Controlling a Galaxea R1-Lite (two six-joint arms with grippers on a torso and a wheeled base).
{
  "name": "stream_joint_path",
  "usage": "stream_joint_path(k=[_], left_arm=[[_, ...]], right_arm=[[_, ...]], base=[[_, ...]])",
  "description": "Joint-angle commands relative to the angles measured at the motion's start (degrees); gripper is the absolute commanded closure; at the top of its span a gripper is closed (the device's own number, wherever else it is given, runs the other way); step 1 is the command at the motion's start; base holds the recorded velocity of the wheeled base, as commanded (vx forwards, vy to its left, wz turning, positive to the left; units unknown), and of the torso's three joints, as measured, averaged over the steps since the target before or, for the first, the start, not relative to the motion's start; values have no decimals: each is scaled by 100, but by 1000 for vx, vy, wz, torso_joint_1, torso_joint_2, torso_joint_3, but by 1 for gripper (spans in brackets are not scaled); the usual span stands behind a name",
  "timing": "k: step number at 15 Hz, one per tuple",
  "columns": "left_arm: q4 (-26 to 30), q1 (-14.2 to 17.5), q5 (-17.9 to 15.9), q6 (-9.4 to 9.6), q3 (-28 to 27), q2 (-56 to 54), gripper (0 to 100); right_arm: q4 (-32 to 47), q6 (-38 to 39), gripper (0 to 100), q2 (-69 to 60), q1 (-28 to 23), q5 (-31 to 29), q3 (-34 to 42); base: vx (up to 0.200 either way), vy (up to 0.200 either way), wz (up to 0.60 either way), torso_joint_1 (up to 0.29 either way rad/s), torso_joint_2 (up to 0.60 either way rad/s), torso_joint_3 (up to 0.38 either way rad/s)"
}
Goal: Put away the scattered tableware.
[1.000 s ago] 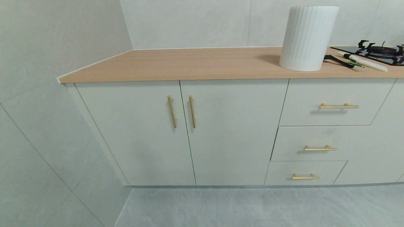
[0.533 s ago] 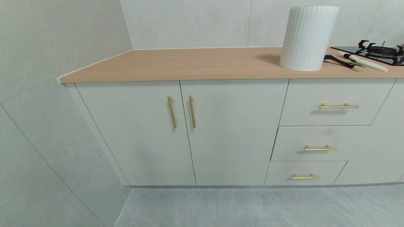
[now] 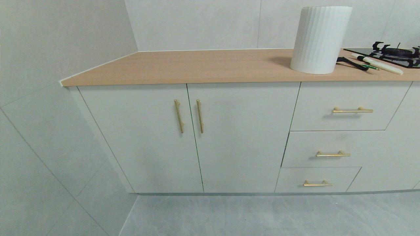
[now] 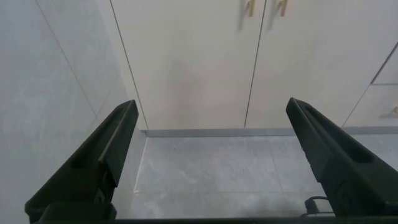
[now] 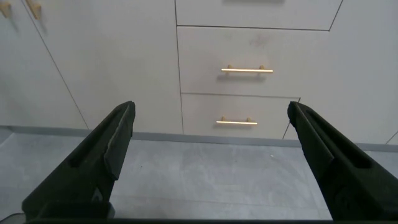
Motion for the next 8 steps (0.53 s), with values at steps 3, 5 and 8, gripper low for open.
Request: stream_joint_path(k=[3,5,8], left_arm=[[4,2,1,-28,0,7,0],[4,2,18,-37,0,7,0],[4,2,18,-37,0,7,0]], right_arm=[[-4,27,0,11,0,-1,0],[-4,44,0,11,0,-1,0],[-4,44,0,11,0,8,0]], base=[[0,0,0,0,0,0],[0,0,0,0,0,0],[0,0,0,0,0,0]])
